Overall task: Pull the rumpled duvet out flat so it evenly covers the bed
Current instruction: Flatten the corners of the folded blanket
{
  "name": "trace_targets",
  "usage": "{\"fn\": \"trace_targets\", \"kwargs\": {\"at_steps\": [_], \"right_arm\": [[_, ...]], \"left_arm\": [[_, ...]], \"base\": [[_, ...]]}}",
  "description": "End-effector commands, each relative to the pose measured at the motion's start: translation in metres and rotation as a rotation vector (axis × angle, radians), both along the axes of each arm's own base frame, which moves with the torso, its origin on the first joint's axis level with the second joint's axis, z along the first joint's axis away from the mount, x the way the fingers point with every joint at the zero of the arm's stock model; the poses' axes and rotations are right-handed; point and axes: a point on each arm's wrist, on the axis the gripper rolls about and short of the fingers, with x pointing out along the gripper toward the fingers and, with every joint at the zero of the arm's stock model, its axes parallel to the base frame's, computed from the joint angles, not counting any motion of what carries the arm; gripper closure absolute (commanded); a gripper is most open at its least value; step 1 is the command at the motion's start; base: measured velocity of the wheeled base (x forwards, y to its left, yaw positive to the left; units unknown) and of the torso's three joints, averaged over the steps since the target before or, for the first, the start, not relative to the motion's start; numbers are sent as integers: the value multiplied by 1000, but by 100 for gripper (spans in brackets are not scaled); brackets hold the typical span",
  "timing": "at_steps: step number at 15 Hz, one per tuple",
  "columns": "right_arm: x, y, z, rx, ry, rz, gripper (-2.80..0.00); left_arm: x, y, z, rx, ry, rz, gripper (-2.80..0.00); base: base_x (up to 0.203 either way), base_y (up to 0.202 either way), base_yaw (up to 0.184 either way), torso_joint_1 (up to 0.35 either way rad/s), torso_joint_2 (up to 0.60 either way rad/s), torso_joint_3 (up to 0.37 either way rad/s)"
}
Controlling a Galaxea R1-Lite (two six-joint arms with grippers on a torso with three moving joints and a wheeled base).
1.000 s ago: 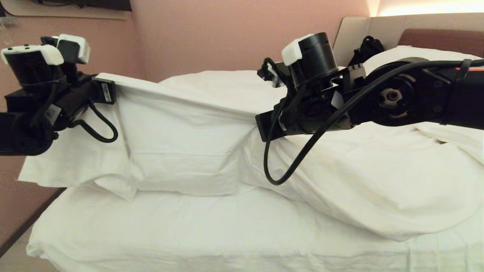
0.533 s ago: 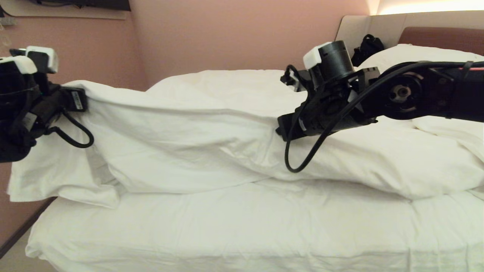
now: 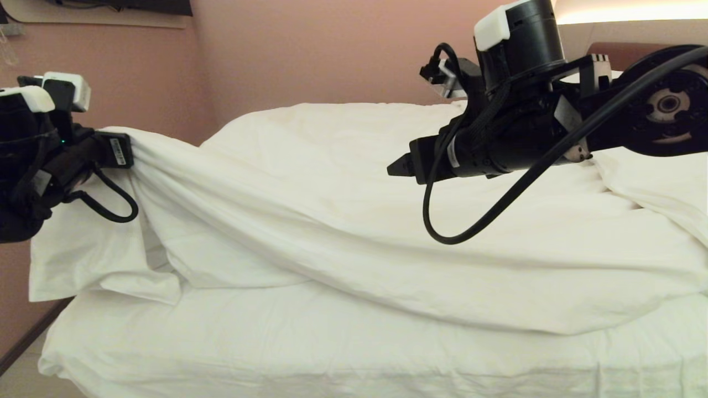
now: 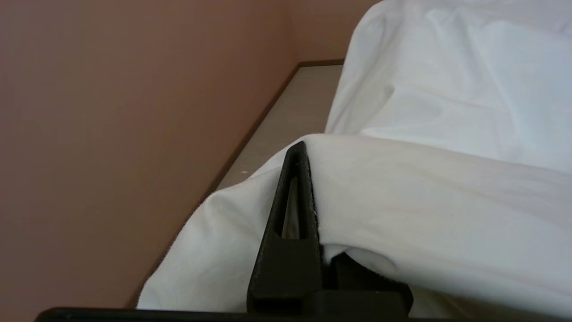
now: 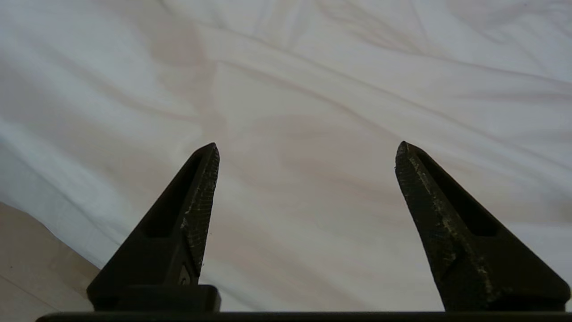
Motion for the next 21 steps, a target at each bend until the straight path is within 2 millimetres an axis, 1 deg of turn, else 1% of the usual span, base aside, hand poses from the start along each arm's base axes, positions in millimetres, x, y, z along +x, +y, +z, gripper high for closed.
{"fn": "trace_targets", "kwargs": {"at_steps": [1, 4, 5, 6, 9, 11, 15, 17, 18, 19, 21], "right_arm": [[-2, 0, 1, 10, 4, 12, -280], [-15, 11, 5, 50, 17, 70, -280], [-20, 17, 4, 51, 23, 88, -101], [-22, 22, 1, 47, 30, 106, 0], [-23, 45, -16, 24, 69, 164, 0], [-20, 56, -29, 24, 114, 211, 0], [-16, 67, -42, 77, 206, 306, 0], [-11, 73, -53, 77, 246, 325, 0], [-10, 74, -55, 77, 251, 328, 0], [-7, 77, -63, 66, 269, 327, 0], [-6, 79, -68, 65, 289, 344, 0]], "left_arm": [[-4, -3, 5, 2, -17, -10, 0], [-4, -8, 5, -23, -25, -26, 0], [-4, -8, 5, -24, -26, -26, 0], [-3, -10, 5, -25, -26, -33, 0], [-3, -16, 7, -25, -31, -51, 0], [-2, -20, 7, -25, -32, -63, 0], [0, -29, 6, -51, -34, -92, 0], [1, -34, 5, -59, -36, -106, 0], [2, -36, 5, -61, -36, -112, 0], [2, -39, 6, -62, -37, -120, 0], [2, -43, 7, -67, -40, -133, 0]], "base": [[0, 0, 0, 0, 0, 0], [0, 0, 0, 0, 0, 0], [0, 0, 0, 0, 0, 0], [0, 0, 0, 0, 0, 0], [0, 0, 0, 0, 0, 0], [0, 0, 0, 0, 0, 0], [0, 0, 0, 0, 0, 0], [0, 0, 0, 0, 0, 0], [0, 0, 0, 0, 0, 0], [0, 0, 0, 0, 0, 0], [0, 0, 0, 0, 0, 0]]}}
